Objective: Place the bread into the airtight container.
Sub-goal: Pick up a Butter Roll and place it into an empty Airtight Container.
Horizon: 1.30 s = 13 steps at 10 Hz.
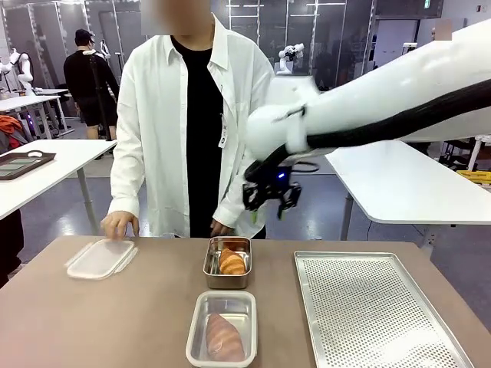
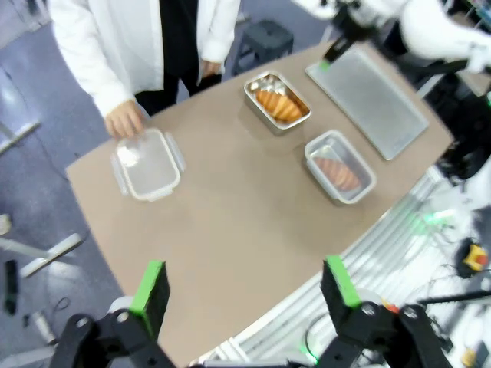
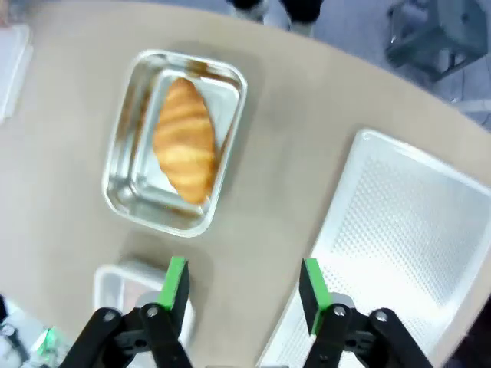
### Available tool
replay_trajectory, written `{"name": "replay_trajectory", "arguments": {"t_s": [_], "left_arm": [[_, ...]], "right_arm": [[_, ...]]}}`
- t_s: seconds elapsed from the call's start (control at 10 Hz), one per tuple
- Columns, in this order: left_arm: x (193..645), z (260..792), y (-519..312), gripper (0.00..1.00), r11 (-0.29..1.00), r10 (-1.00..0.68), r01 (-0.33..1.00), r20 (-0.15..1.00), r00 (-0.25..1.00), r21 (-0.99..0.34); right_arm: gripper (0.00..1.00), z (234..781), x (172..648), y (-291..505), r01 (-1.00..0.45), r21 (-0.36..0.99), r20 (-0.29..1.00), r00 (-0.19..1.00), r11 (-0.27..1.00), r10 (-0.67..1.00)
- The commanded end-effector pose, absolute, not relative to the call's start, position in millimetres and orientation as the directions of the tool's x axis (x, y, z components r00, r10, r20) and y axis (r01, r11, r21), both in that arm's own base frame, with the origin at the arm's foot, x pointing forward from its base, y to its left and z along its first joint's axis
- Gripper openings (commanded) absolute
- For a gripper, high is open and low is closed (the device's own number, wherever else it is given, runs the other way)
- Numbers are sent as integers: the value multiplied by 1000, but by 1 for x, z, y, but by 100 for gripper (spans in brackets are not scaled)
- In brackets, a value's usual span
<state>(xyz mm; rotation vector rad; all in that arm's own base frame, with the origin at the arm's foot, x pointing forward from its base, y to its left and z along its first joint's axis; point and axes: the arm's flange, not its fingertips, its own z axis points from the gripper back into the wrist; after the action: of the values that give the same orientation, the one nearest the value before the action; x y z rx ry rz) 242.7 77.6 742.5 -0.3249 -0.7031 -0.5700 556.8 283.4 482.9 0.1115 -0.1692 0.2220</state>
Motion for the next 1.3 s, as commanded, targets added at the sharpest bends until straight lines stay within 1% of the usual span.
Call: {"name": "replay_trajectory", "arguments": {"t_s": [0.0,0.1,0.2,0.3,0.4,0.5,0.7,0.8,0.9,1.0,1.1,1.2], "left_arm": [[242,744,78,100,793,-395,603,683,614,-84],[242,744,78,100,793,-395,603,683,614,-84],[242,744,78,100,793,-395,603,683,614,-84],[242,744,78,100,793,-395,603,683,614,-84],[242,744,78,100,793,-395,603,683,614,-84],[242,744,78,100,793,-395,603,683,614,-84],[242,744,78,100,793,-395,603,683,614,-84],[242,744,78,100,793,-395,603,683,614,-84],[242,744,78,100,793,-395,603,683,614,-84],[242,744,78,100,793,-395,603,683,614,-84],[242,744,78,100,793,-395,603,683,614,-84],[242,744,78,100,793,-395,603,683,614,-84]], "right_arm": [[73,516,502,212,-294,169,209,943,941,258],[73,537,482,175,-325,192,225,933,926,281],[73,556,462,136,-323,194,224,934,926,279],[73,577,436,91,-313,223,216,939,923,267],[73,591,412,54,-309,231,272,931,923,244],[73,601,388,19,-282,248,347,919,927,187],[73,603,353,-43,-251,317,413,905,915,104],[73,598,342,-63,-245,310,441,893,919,90],[73,592,330,-76,-274,267,480,869,924,119],[73,586,315,-84,-336,218,533,827,916,177],[73,581,304,-90,-440,180,600,758,880,256],[73,575,302,-93,-443,209,608,757,872,239]]}}
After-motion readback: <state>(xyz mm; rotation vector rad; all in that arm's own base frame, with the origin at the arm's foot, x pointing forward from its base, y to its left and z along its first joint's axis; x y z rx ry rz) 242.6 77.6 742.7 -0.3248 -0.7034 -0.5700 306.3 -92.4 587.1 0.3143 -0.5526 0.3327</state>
